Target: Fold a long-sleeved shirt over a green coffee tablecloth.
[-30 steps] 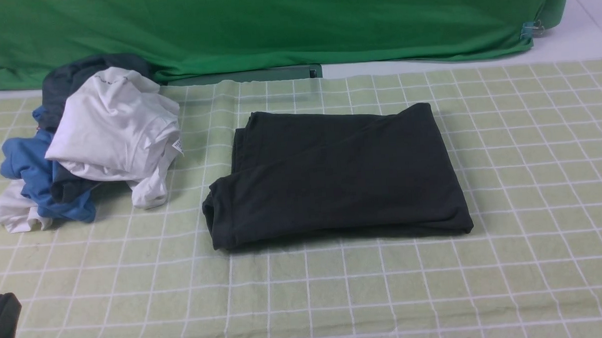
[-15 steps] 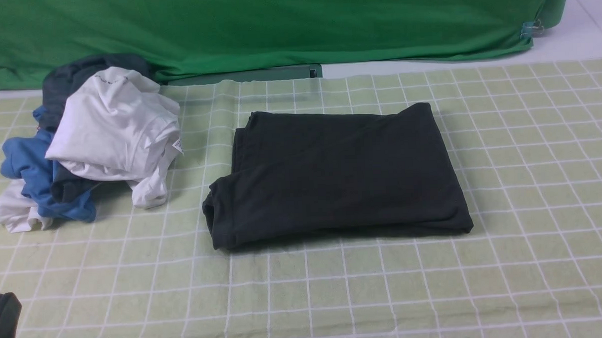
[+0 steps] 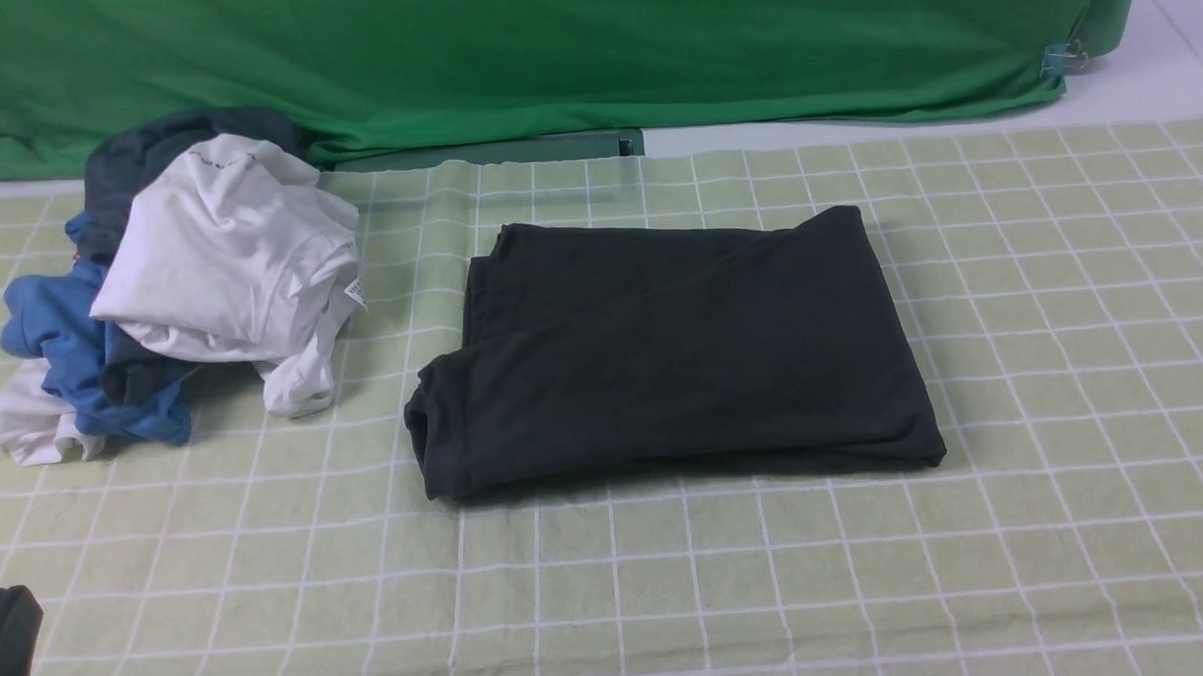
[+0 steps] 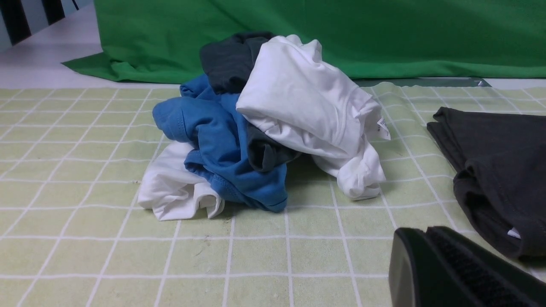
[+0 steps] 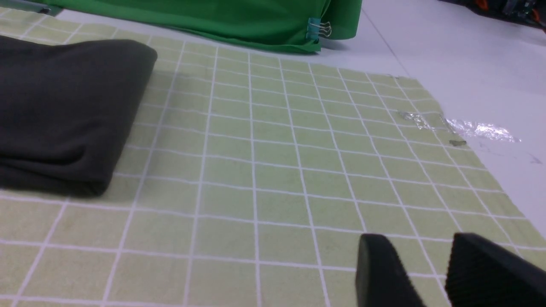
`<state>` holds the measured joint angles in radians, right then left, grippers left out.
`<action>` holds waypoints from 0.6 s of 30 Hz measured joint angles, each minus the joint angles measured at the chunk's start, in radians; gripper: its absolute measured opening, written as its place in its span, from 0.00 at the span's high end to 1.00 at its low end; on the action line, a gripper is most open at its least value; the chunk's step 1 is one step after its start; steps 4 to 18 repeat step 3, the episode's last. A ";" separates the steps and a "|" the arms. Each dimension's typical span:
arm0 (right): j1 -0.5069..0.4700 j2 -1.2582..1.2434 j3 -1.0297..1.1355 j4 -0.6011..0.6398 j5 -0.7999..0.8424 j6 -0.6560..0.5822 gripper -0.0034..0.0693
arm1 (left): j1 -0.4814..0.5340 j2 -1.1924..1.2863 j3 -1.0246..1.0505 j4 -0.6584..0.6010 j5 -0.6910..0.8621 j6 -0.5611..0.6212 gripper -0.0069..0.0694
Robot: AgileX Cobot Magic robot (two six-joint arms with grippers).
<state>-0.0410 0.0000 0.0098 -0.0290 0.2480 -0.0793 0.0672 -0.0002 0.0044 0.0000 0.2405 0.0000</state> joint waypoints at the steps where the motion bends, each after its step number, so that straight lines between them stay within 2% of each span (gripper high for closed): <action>1: 0.000 0.000 0.000 0.000 0.000 0.000 0.62 | 0.000 0.000 0.000 0.000 0.000 0.000 0.89; 18: 0.000 0.000 0.000 0.000 0.000 0.000 0.62 | 0.000 0.000 0.000 0.000 0.000 0.000 0.89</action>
